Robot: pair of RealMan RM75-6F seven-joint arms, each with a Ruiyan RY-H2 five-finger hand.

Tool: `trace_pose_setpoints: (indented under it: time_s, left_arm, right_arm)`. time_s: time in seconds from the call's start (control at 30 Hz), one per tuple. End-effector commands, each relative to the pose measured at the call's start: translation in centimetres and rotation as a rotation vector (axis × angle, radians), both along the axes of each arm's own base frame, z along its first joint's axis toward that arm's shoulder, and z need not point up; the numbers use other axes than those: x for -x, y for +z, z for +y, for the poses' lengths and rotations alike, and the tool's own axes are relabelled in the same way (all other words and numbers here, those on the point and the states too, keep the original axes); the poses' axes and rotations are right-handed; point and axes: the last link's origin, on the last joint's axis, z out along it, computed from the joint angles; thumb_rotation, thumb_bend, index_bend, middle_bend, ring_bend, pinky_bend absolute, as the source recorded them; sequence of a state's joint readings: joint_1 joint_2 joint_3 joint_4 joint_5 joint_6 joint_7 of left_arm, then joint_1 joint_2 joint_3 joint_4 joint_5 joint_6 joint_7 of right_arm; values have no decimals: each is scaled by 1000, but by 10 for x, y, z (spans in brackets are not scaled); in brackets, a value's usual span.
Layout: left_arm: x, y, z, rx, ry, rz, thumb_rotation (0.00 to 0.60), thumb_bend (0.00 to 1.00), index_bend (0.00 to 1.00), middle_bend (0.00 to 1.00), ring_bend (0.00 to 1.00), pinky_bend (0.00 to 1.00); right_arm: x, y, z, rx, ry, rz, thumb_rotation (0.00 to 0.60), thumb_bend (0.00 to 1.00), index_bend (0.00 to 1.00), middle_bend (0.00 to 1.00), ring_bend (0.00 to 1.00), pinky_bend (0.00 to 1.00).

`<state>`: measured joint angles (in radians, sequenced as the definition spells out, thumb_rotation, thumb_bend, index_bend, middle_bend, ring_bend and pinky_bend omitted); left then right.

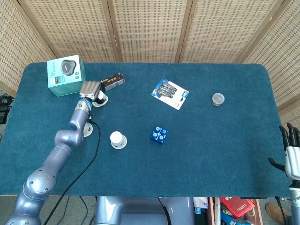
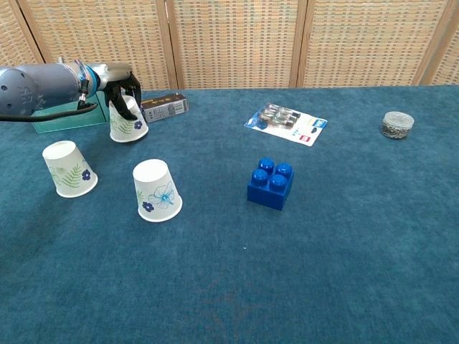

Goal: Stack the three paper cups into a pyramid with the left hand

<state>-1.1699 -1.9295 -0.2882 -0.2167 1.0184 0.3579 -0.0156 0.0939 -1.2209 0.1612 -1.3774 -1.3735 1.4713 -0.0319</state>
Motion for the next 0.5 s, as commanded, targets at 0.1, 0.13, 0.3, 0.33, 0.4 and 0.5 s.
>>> trace_pose_setpoints:
  time_s: [0.1,0.13,0.3,0.33,0.4,0.5]
  left_arm:
    - [-2,3,1,-8,-11,-14,600,312,476,458,477,427]
    - [-4,5,2,-15,-18,-20,600,312,475,458,477,427]
    - [-20,22,6,-40,-103,-72,600,313,475,458,477,427]
    - [-23,26,5,-38,-127,-87,600,313,475,458,477,427]
    - [-33,36,-3,-27,-200,-148,600,312,475,458,477,427]
    - [-33,53,-35,69,-279,-217,600,312,475,458,477,427]
  right_arm:
    - [0,0,0,0,-2,-1,600,0,0,0,0,0]
    - [1,0,0,1,-2,-2,600,0,0,0,0,0]
    - [0,0,0,-3,-1,-7,600,0,0,0,0,0]
    - [0,0,0,-4,1,-7,600,0,0,0,0,0]
    - [-1,0,1,-5,5,-10,600,0,0,0,0,0]
    - [-3,0,3,-6,13,-15,600,0,0,0,0,0]
